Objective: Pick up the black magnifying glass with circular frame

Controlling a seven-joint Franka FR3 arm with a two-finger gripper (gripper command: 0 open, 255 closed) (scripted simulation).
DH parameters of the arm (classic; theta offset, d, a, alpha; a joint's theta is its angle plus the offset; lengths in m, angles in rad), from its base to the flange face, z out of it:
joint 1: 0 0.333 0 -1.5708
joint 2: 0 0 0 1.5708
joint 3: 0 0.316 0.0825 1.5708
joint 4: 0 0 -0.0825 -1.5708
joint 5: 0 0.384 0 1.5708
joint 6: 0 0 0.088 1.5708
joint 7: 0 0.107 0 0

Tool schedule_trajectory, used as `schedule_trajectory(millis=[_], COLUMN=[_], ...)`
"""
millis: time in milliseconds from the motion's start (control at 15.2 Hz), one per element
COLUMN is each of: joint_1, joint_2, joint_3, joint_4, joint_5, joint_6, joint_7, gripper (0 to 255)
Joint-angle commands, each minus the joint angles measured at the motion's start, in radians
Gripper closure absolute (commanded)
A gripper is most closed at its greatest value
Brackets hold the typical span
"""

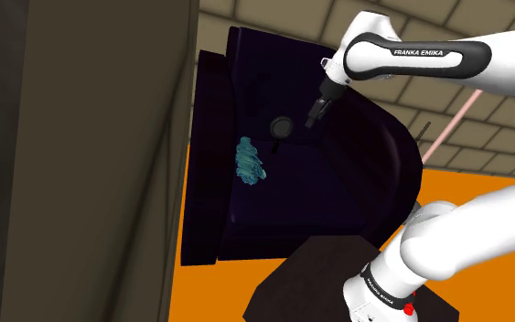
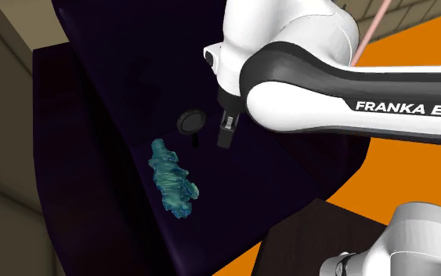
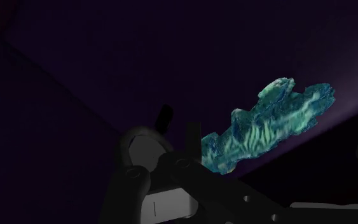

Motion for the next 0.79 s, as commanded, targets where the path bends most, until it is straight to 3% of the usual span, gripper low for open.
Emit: schedule_trajectory(millis=[0,726], joint_1=[-0.002,-0.024], joint_2=[0.068,0.451], joint_3=[-0.024,-0.121], joint_4=[0.031,0.278], joint_5=[-0.01,0.015], joint_6=[0.042,0.211], joint_7=[-0.047,-0.302], gripper=[0,0])
